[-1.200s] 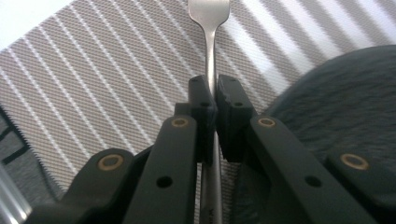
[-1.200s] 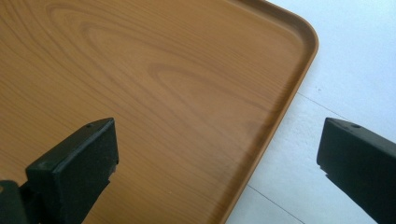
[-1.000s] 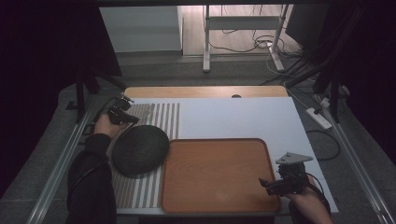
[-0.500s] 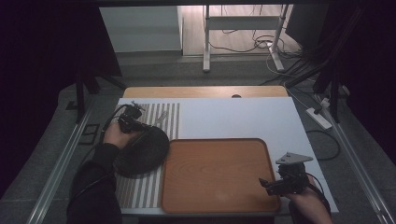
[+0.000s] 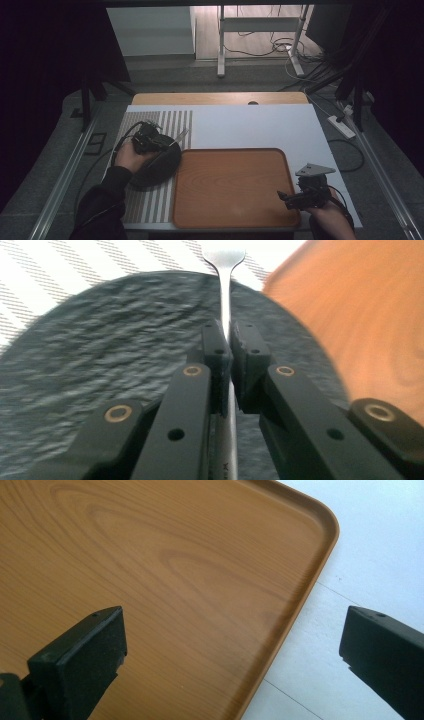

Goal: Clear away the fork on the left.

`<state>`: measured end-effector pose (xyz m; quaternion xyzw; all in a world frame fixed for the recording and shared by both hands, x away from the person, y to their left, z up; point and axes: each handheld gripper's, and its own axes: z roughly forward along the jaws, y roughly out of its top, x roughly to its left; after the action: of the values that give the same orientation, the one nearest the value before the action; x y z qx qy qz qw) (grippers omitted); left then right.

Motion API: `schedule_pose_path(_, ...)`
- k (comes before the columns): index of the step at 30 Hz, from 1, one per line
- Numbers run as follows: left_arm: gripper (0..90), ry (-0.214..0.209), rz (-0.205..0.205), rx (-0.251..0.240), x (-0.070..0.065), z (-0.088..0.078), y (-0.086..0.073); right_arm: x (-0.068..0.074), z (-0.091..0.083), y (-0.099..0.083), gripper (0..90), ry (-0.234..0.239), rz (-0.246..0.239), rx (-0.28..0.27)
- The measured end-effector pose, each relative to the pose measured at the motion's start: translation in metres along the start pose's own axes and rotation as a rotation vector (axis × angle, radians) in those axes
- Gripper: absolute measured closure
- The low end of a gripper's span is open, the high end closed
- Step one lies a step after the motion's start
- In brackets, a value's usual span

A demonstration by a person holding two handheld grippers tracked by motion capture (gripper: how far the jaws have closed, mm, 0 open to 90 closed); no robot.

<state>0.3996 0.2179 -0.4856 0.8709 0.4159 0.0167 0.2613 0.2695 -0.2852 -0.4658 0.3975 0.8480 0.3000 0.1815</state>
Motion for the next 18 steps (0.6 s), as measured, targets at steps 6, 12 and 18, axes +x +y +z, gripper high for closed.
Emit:
schedule_pose_path(6,84.7,-0.012,0.008,0.0,-0.022,0.0,-0.005,0.0,0.0,0.0,0.0,0.002,-0.003,0.0)
schedule_pose_path(12,84.7,-0.023,0.008,0.005,-0.045,0.004,-0.008,0.001,0.0,0.0,0.0,0.004,-0.008,-0.002)
schedule_pose_path(18,84.6,-0.021,0.02,0.004,-0.062,0.007,-0.01,0.001,0.0,0.0,0.0,0.006,-0.011,-0.003)
